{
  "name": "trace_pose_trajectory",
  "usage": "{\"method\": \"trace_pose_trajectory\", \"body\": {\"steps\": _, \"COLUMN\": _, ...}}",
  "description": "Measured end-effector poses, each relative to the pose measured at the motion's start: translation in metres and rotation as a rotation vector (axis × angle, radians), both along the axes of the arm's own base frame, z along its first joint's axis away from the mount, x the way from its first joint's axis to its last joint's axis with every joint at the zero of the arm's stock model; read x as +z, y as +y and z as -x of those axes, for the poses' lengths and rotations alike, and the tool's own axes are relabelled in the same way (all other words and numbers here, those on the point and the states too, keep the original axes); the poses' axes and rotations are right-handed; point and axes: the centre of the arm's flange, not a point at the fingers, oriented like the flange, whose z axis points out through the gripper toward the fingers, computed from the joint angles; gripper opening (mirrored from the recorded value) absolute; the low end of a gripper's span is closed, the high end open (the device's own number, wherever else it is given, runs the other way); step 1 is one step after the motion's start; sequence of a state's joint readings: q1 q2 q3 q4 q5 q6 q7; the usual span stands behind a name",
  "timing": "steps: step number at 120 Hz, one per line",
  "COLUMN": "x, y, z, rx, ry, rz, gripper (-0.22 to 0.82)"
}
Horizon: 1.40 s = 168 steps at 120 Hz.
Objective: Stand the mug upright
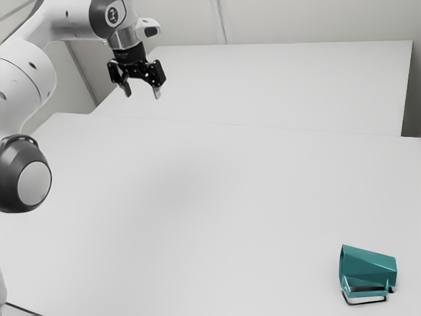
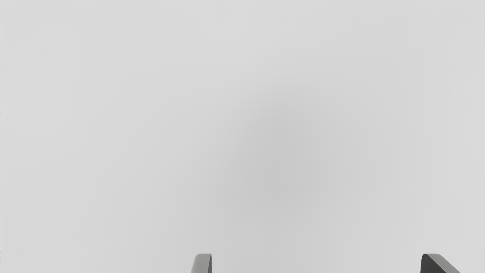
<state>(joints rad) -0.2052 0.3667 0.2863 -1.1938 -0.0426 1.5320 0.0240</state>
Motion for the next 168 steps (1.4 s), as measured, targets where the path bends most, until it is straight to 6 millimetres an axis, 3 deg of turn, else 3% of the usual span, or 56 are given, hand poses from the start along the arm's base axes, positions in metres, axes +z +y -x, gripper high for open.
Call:
{"method": "trace_pose_trajectory", "body": {"steps": 24, "x": 0.001, "y": 0.001, "z": 0.003, "rx": 0.009, "ry": 0.001, "rz": 0.0, "gripper": 0.6}}
{"method": "trace_pose_trajectory", "body": {"steps": 32, "x": -0.008, "y": -0.02, "z": 0.009, "rx": -0.024, "ry": 0.024, "rz": 0.028, "gripper": 0.6}}
{"method": "trace_pose_trajectory", "body": {"steps": 51, "x": -0.054, "y": -0.048, "z": 0.067, "rx": -0.039, "ry": 0.075, "rz": 0.207, "gripper": 0.6}}
{"method": "trace_pose_trajectory", "body": {"steps": 73, "x": -0.08, "y": -0.082, "z": 0.128, "rx": -0.005, "ry": 0.055, "rz": 0.459, "gripper": 0.6}}
{"method": "trace_pose_trajectory", "body": {"steps": 82, "x": -0.102, "y": -0.099, "z": 0.149, "rx": 0.01, "ry": 0.074, "rz": 0.554, "gripper": 0.6}}
{"method": "trace_pose_trajectory", "body": {"steps": 100, "x": -0.136, "y": -0.133, "z": 0.172, "rx": 0.029, "ry": 0.101, "rz": 0.707, "gripper": 0.6}}
{"method": "trace_pose_trajectory", "body": {"steps": 142, "x": -0.191, "y": -0.218, "z": 0.233, "rx": -0.014, "ry": 0.114, "rz": 0.903, "gripper": 0.6}}
{"method": "trace_pose_trajectory", "body": {"steps": 168, "x": -0.218, "y": -0.227, "z": 0.252, "rx": -0.011, "ry": 0.093, "rz": 0.963, "gripper": 0.6}}
